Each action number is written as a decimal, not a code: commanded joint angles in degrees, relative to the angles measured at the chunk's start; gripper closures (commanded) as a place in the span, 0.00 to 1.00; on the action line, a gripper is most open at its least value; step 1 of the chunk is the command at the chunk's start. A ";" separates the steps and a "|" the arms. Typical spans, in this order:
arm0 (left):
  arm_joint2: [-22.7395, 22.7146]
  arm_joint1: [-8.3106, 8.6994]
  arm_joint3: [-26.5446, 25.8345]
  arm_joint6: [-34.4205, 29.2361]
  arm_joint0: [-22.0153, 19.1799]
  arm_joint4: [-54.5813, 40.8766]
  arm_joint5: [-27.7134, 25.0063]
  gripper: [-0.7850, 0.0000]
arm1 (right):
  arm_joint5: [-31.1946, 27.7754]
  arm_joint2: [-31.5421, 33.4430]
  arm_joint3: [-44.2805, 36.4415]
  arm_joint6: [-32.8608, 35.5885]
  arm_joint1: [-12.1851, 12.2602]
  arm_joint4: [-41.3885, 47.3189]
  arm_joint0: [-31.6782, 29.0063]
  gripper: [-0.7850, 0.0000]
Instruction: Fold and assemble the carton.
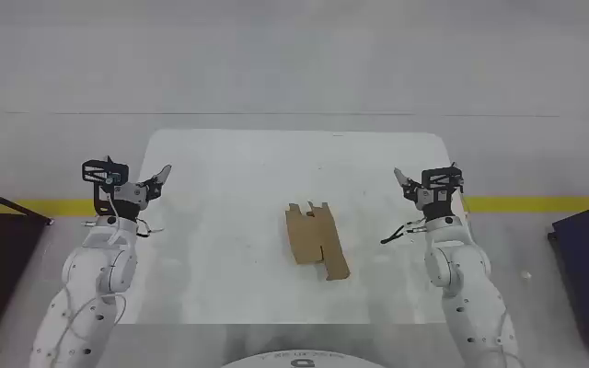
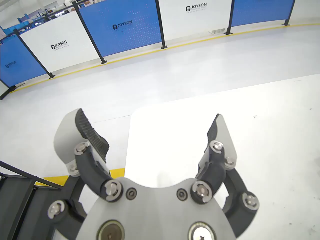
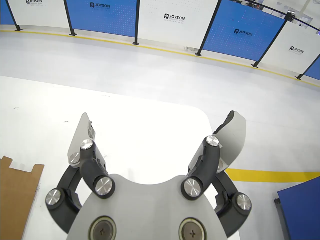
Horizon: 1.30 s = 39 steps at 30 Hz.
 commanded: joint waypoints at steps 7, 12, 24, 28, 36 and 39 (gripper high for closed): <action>0.00 0.00 0.00 0.00 0.00 0.00 0.00 0.00 | 0.00 0.00 0.00 0.00 0.00 0.00 0.00 0.00; 0.00 0.00 0.00 0.00 0.00 0.00 0.00 0.00 | 0.00 0.00 0.00 0.00 0.00 0.00 0.00 0.00; 0.35 -0.09 -0.17 -0.80 -0.19 -2.13 -1.23 0.00 | 0.00 0.00 0.00 0.00 0.00 0.00 0.00 0.00; 1.41 -0.15 -1.29 -6.17 -3.32 -9.84 -8.28 0.00 | 0.00 0.00 0.00 0.00 0.00 0.00 0.00 0.00; 8.26 -0.55 -1.54 -26.68 -9.91 -35.19 -20.95 0.00 | 0.00 0.00 0.00 0.00 0.00 0.00 0.00 0.00; 10.70 -0.29 0.24 -35.98 -11.45 -44.51 -27.57 0.00 | 0.00 0.00 0.00 0.00 0.00 0.00 0.00 0.00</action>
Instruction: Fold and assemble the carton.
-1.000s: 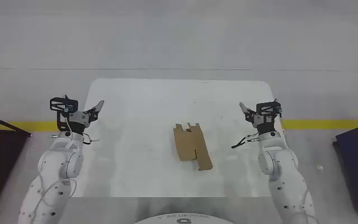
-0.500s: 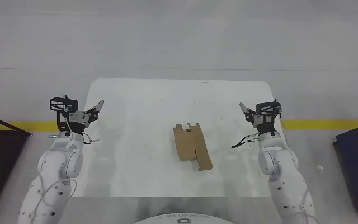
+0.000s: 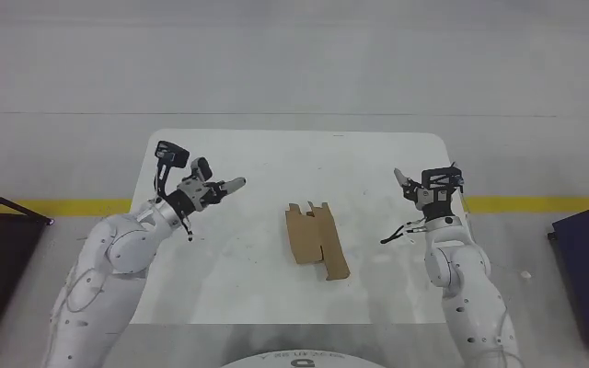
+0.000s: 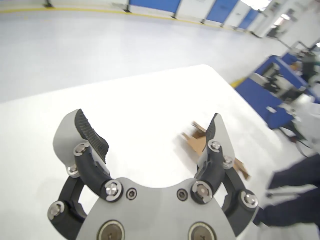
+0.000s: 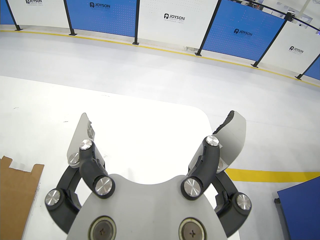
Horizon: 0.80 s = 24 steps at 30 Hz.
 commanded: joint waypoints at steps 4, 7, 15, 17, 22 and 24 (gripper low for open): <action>3.21 0.33 4.01 -13.98 -1.90 -15.05 -2.57 0.00 | 0.00 0.00 0.00 0.00 0.00 0.00 0.00 0.00; 3.21 0.33 4.01 -13.98 -1.90 -15.05 -2.57 0.00 | 0.00 0.00 0.00 0.00 0.00 0.00 0.00 0.00; 3.21 0.33 4.01 -13.98 -1.90 -15.05 -2.57 0.00 | 0.00 0.00 0.00 0.00 0.00 0.00 0.00 0.00; 3.21 0.33 4.01 -13.98 -1.90 -15.05 -2.57 0.00 | 0.00 0.00 0.00 0.00 0.00 0.00 0.00 0.00; 6.68 -0.15 5.76 -13.38 -1.93 -22.90 -0.91 0.00 | 0.00 0.00 0.00 0.00 0.00 0.00 0.00 0.00; 9.32 -0.46 7.97 -14.39 -3.13 -24.70 1.67 0.00 | 0.00 0.00 0.00 0.00 0.00 0.00 0.00 0.00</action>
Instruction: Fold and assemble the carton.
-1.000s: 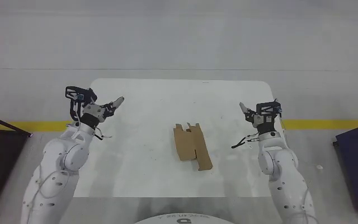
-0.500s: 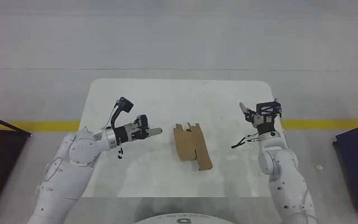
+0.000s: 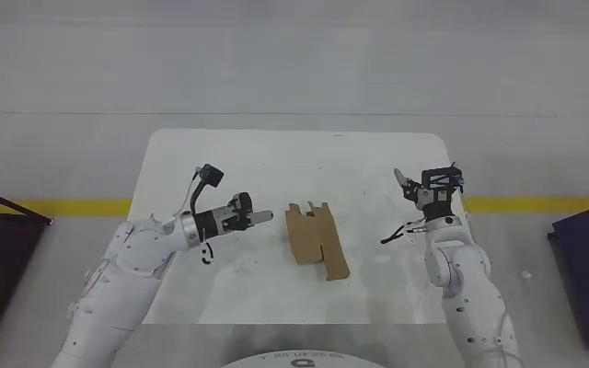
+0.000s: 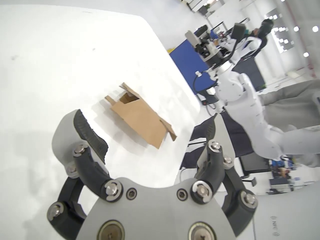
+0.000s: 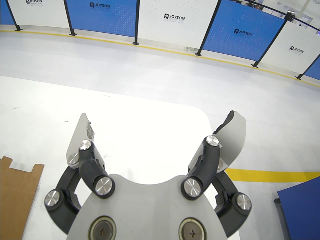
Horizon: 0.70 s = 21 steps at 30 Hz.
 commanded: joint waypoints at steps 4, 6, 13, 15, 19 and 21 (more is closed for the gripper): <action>7.12 -1.12 4.21 -0.26 -3.20 -3.29 7.00 0.00 | 0.00 0.00 0.00 0.00 0.00 0.00 0.00 0.00; 9.22 -1.60 6.10 0.65 -4.21 -4.98 9.03 0.00 | 0.00 0.00 0.00 0.00 0.00 0.00 0.00 0.00; 13.23 -2.51 12.41 1.03 -7.21 -8.15 11.86 0.00 | 0.00 0.00 0.00 0.00 0.00 0.00 0.00 0.00; 14.08 -2.62 13.77 0.46 -7.80 -8.04 13.39 0.00 | 0.00 0.00 0.00 0.00 0.00 0.00 0.00 0.00; 15.59 -3.03 15.75 -0.30 -8.55 -10.87 14.56 0.01 | 0.00 0.00 0.00 0.00 0.00 0.00 0.00 0.00; 16.26 -3.30 17.03 -0.73 -9.10 -13.17 15.04 0.15 | 0.00 0.00 0.00 0.00 0.00 0.00 0.00 0.00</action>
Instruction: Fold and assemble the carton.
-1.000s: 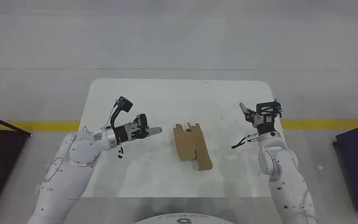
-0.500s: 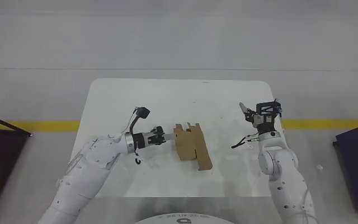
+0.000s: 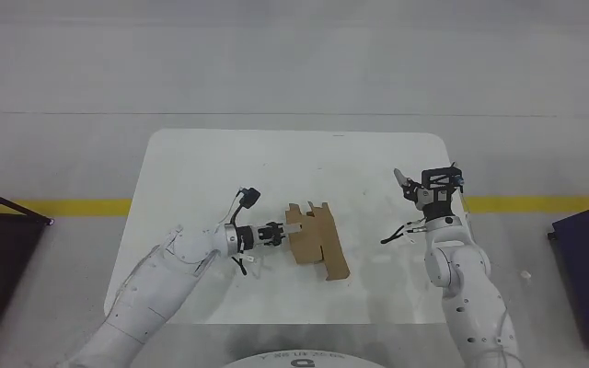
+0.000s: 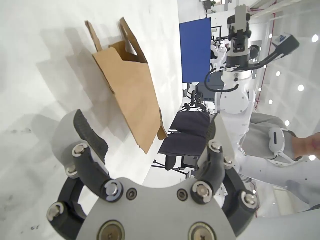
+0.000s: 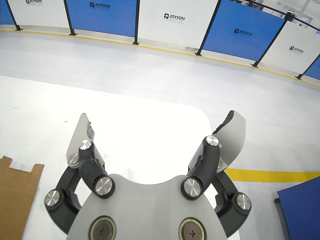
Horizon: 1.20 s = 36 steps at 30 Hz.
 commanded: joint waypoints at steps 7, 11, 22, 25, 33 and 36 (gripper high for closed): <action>3.54 -0.90 4.70 -2.95 -3.25 -2.63 1.04 0.35 | 0.00 0.00 0.00 0.00 0.00 0.00 0.00 0.00; 4.82 -1.41 6.88 -3.71 -4.41 -5.15 1.47 0.58 | 0.00 0.00 0.00 0.00 0.00 0.00 0.00 0.00; 7.93 -2.21 9.30 -4.67 -6.84 -4.56 -1.90 1.00 | 0.00 0.00 0.00 0.00 0.00 0.00 0.00 0.00; 7.72 -2.28 9.14 -4.50 -6.68 -6.45 -4.00 1.00 | 0.00 0.00 0.00 0.00 0.00 0.00 0.00 0.00; 6.16 -1.80 7.83 -5.32 -5.82 -8.76 -9.37 1.00 | 0.00 0.00 0.00 0.00 0.00 0.00 0.00 0.00; 4.93 -1.38 6.17 -5.68 -5.05 -9.69 -10.59 1.00 | -4.71 -0.23 -1.92 1.89 0.13 1.16 -0.11 0.00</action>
